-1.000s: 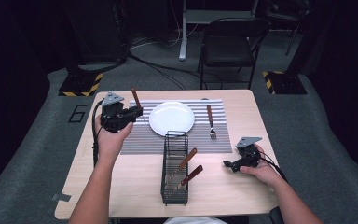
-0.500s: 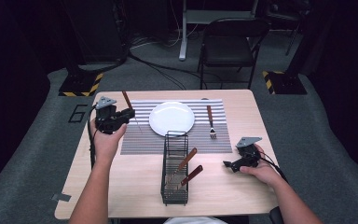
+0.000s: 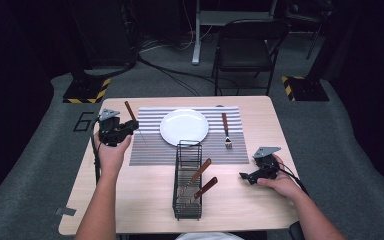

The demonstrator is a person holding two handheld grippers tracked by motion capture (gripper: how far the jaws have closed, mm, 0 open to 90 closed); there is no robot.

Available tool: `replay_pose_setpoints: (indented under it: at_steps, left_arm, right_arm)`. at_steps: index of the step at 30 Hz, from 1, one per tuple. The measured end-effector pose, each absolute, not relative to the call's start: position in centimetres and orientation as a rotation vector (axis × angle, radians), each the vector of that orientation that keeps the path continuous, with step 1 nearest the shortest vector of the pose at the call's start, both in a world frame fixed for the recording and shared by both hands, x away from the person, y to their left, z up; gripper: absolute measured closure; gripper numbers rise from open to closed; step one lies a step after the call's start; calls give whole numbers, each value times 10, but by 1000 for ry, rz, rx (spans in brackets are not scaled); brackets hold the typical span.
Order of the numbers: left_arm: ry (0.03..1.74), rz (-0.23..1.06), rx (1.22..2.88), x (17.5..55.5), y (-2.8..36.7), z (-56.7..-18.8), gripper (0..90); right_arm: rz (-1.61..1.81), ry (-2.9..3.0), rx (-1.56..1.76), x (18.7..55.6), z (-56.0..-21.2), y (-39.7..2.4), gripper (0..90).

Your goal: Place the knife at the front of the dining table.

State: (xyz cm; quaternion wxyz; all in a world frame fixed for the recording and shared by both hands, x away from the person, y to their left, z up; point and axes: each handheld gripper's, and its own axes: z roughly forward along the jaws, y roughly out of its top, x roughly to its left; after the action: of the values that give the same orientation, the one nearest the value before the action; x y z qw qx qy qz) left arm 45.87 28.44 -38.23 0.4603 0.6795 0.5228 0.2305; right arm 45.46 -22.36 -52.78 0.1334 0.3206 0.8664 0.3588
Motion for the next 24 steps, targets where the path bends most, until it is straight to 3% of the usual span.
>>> replay_pose_setpoints:
  at_steps: [24]
  left_arm:
    - [1376,571,1741,466,284,-422,763]
  right_arm:
    - [1036,2514,944,454,-528,-223,0]
